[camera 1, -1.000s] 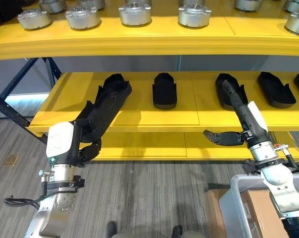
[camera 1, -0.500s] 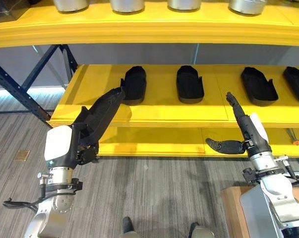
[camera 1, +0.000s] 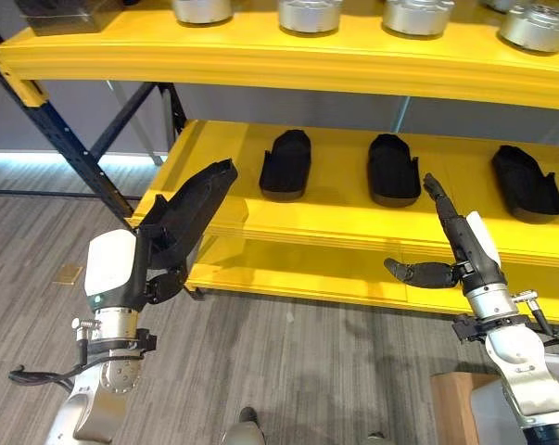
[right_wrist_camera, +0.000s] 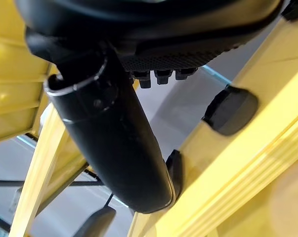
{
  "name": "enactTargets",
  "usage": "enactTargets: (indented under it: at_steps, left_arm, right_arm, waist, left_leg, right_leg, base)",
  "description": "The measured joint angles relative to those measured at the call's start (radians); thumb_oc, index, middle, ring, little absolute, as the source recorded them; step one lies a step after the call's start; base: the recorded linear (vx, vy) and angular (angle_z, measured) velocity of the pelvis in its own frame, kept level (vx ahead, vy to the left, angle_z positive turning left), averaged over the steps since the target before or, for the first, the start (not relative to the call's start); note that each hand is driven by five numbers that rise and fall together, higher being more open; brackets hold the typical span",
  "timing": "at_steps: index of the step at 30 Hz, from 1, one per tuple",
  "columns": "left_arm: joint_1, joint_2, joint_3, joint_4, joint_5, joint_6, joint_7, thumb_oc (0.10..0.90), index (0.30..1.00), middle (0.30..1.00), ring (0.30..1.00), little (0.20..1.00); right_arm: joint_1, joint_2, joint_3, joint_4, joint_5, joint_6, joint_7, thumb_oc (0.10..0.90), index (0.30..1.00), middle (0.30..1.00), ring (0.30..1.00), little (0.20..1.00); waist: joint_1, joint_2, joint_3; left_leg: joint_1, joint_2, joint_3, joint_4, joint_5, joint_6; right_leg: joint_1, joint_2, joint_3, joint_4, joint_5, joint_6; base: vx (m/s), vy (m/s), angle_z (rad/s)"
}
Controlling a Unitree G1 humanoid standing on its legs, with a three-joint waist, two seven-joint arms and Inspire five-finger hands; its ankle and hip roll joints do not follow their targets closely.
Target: Move parts from the plastic box to the shelf.
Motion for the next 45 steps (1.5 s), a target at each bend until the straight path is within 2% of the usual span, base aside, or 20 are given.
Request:
enactTargets:
  at_steps: [1,3,4,6,8,10,12,13,15,18,25,28,29,33,35,38,39,42,44,45]
  left_arm:
    - [-0.013,0.003,-0.002,0.000,0.000,0.001,0.003,0.400,0.300,0.300,0.300,0.300]
    - [-0.025,0.008,-0.004,0.003,0.002,0.005,0.003,0.400,0.300,0.300,0.300,0.300]
    - [-0.023,0.008,-0.006,0.003,0.002,0.011,0.004,0.400,0.300,0.300,0.300,0.300]
    - [-0.009,0.019,0.001,0.009,0.002,0.024,0.002,0.400,0.300,0.300,0.300,0.300]
    - [-0.005,0.024,0.002,0.013,0.002,0.037,-0.001,0.400,0.300,0.300,0.300,0.300]
    - [0.007,0.021,0.004,0.012,0.001,0.042,-0.001,0.400,0.300,0.300,0.300,0.300]
    - [0.015,0.025,0.008,0.009,0.002,0.042,-0.002,0.400,0.300,0.300,0.300,0.300]
    - [0.017,0.024,0.008,0.009,0.002,0.042,-0.003,0.400,0.300,0.300,0.300,0.300]
    - [0.024,0.020,0.009,0.004,0.003,0.041,-0.004,0.400,0.300,0.300,0.300,0.300]
    - [0.030,-0.002,0.008,0.003,0.009,0.041,-0.011,0.400,0.300,0.300,0.300,0.300]
    - [0.035,-0.008,0.006,-0.006,0.000,0.037,-0.025,0.400,0.300,0.300,0.300,0.300]
    - [0.034,-0.007,0.003,-0.006,-0.001,0.035,-0.030,0.400,0.300,0.300,0.300,0.300]
    - [0.032,-0.007,0.002,-0.006,-0.003,0.034,-0.031,0.400,0.300,0.300,0.300,0.300]
    - [0.048,-0.008,-0.002,-0.006,-0.040,0.022,-0.044,0.400,0.300,0.300,0.300,0.300]
    - [0.054,-0.007,0.001,-0.004,-0.042,0.017,-0.044,0.400,0.300,0.300,0.300,0.300]
    - [0.069,-0.007,0.004,-0.004,-0.042,0.016,-0.043,0.400,0.300,0.300,0.300,0.300]
    - [0.072,-0.008,0.004,-0.004,-0.042,0.016,-0.043,0.400,0.300,0.300,0.300,0.300]
    - [0.074,-0.008,0.001,-0.004,-0.042,0.015,-0.043,0.400,0.300,0.300,0.300,0.300]
    - [0.069,-0.008,0.000,-0.010,-0.042,0.007,-0.044,0.400,0.300,0.300,0.300,0.300]
    - [0.062,-0.004,0.000,-0.010,-0.041,0.004,-0.044,0.400,0.300,0.300,0.300,0.300]
  right_arm:
    - [-0.001,0.011,0.003,-0.002,-0.005,0.001,-0.002,0.900,1.000,1.000,1.000,1.000]
    - [0.002,0.028,0.007,-0.003,-0.006,0.002,-0.002,0.900,1.000,1.000,1.000,1.000]
    - [0.002,0.029,0.011,-0.003,-0.007,0.004,0.000,0.900,1.000,1.000,1.000,1.000]
    - [0.015,0.064,0.022,-0.004,-0.006,0.005,0.005,0.900,1.000,1.000,1.000,1.000]
    - [0.013,0.060,0.021,-0.006,-0.005,0.003,0.013,0.900,1.000,1.000,1.000,1.000]
    - [0.012,0.060,0.021,-0.006,-0.004,0.003,0.019,0.900,1.000,1.000,1.000,1.000]
    - [0.012,0.054,0.021,-0.014,-0.002,-0.001,0.020,0.900,1.000,1.000,1.000,1.000]
    - [0.012,0.052,0.021,-0.016,-0.002,-0.003,0.021,0.900,1.000,1.000,1.000,1.000]
    - [0.011,0.050,0.021,-0.016,-0.002,-0.004,0.024,0.900,1.000,1.000,1.000,1.000]
    - [0.010,0.049,0.020,-0.012,-0.003,-0.004,0.026,0.900,1.000,1.000,1.000,1.000]
    - [0.010,0.028,0.012,0.001,-0.002,0.001,0.028,0.900,1.000,1.000,1.000,1.000]
    - [0.009,0.016,0.011,0.001,0.000,0.000,0.028,0.900,1.000,1.000,1.000,1.000]
    - [0.005,0.014,0.009,0.001,0.005,0.000,0.028,0.900,1.000,1.000,1.000,1.000]
    - [0.005,0.010,0.008,0.004,0.022,0.000,0.029,0.900,1.000,1.000,1.000,1.000]
    - [0.003,0.021,0.008,0.006,0.038,0.000,0.029,0.900,1.000,1.000,1.000,1.000]
    - [0.001,0.020,0.008,0.011,0.038,0.000,0.029,0.900,1.000,1.000,1.000,1.000]
    - [0.002,0.018,0.007,0.013,0.038,0.001,0.029,0.900,1.000,1.000,1.000,1.000]
    - [0.007,0.018,-0.004,0.014,0.038,0.002,0.027,0.900,1.000,1.000,1.000,1.000]
    - [0.016,0.017,-0.036,0.014,0.037,0.003,0.022,0.900,1.000,1.000,1.000,1.000]
    - [0.023,0.022,-0.042,0.014,0.037,0.003,0.014,0.900,1.000,1.000,1.000,1.000]
  waist:
    - [0.005,0.003,-0.002]
    - [-0.010,0.005,-0.004]
    - [-0.014,0.011,-0.003]
    - [-0.022,0.005,-0.003]
    - [-0.033,-0.004,-0.002]
    - [-0.034,-0.009,-0.004]
    - [-0.052,-0.026,-0.009]
    - [-0.054,-0.032,-0.014]
    - [-0.052,-0.020,-0.014]
    - [-0.053,-0.002,-0.015]
    - [-0.053,0.037,-0.031]
    - [-0.054,0.031,-0.031]
    - [-0.055,0.017,-0.030]
    - [-0.028,0.018,-0.026]
    - [-0.026,0.003,-0.019]
    - [-0.028,0.006,-0.019]
    - [-0.038,0.007,-0.017]
    - [-0.075,0.016,-0.015]
    - [-0.088,0.056,-0.009]
    - [-0.093,0.061,-0.006]
  left_leg:
    - [-0.016,0.000,0.012,0.022,-0.018,-0.006]
    - [-0.030,-0.031,0.029,0.053,-0.047,0.021]
    - [-0.024,-0.034,0.025,0.040,-0.041,0.043]
    - [0.035,-0.033,0.050,-0.055,-0.006,0.068]
    - [0.098,-0.055,0.073,-0.160,0.035,0.099]
    - [0.153,-0.059,0.091,-0.244,0.076,0.101]
    - [0.179,-0.087,0.096,-0.295,0.098,0.092]
    - [0.180,-0.099,0.096,-0.306,0.101,0.088]
    - [0.180,-0.097,0.096,-0.333,0.117,0.081]
    - [0.218,-0.079,0.081,-0.390,0.140,0.071]
    - [0.246,-0.061,0.030,-0.398,0.133,0.048]
    - [0.196,-0.063,-0.004,-0.321,0.132,0.013]
    - [0.142,-0.076,-0.018,-0.247,0.138,-0.001]
    - [0.120,-0.075,-0.049,-0.184,0.163,-0.032]
    - [0.108,-0.051,-0.071,-0.161,0.143,-0.013]
    - [0.135,0.056,-0.127,-0.263,0.146,-0.028]
    - [0.140,0.092,-0.123,-0.285,0.151,-0.035]
    - [0.142,0.137,-0.059,-0.295,0.169,-0.041]
    - [0.169,0.153,-0.032,-0.310,0.233,-0.045]
    - [0.180,0.151,-0.018,-0.325,0.220,-0.061]
  right_leg:
    - [-0.021,-0.024,0.007,0.022,0.017,-0.018]
    - [-0.033,-0.033,0.009,0.018,0.080,-0.110]
    - [-0.061,-0.038,0.035,0.038,0.123,-0.134]
    - [-0.135,0.035,0.112,0.125,0.046,-0.093]
    - [-0.164,0.134,0.081,0.135,-0.006,-0.103]
    - [-0.179,0.227,0.067,0.134,-0.038,-0.117]
    - [-0.180,0.288,0.035,0.081,-0.025,-0.128]
    - [-0.178,0.298,0.041,0.047,-0.001,-0.158]
    - [-0.163,0.316,0.043,-0.028,0.057,-0.166]
    - [-0.104,0.350,0.033,-0.110,0.088,-0.183]
    - [-0.058,0.366,-0.002,-0.110,0.043,-0.197]
    - [-0.076,0.368,0.005,-0.061,-0.003,-0.216]
    - [-0.091,0.339,-0.004,-0.060,-0.001,-0.228]
    - [-0.078,0.338,-0.020,-0.045,-0.024,-0.235]
    - [-0.069,0.337,-0.017,-0.049,-0.032,-0.258]
    - [-0.075,0.363,0.006,-0.047,-0.024,-0.272]
    - [-0.075,0.367,0.010,-0.045,-0.024,-0.273]
    - [-0.075,0.373,0.009,-0.040,-0.023,-0.274]
    - [-0.074,0.395,0.017,-0.032,-0.025,-0.261]
    - [-0.080,0.392,0.020,-0.017,-0.034,-0.245]
  base:
    - [0.11,0.574,0.06]
    - [0.11,0.421,-0.15]
    - [0.08,0.210,-0.14]
    - [0.11,0.253,-0.39]
    - [0.11,0.180,-0.35]
    - [0.04,0.060,-0.16]
    - [0.04,0.005,0.08]
    - [0.06,-0.039,0.07]
    - [0.08,-0.052,-0.03]
    - [0.17,-0.135,0.05]
    - [0.07,-0.152,0.19]
    - [-0.03,-0.180,0.40]
    - [-0.01,-0.051,0.31]
    - [0.06,-0.068,0.17]
    - [0.11,0.026,-0.03]
    - [0.08,0.066,-0.27]
    - [0.06,0.143,-0.24]
    - [0.06,0.110,-0.15]
    - [0.06,0.134,-0.20]
    - [0.04,0.108,-0.10]
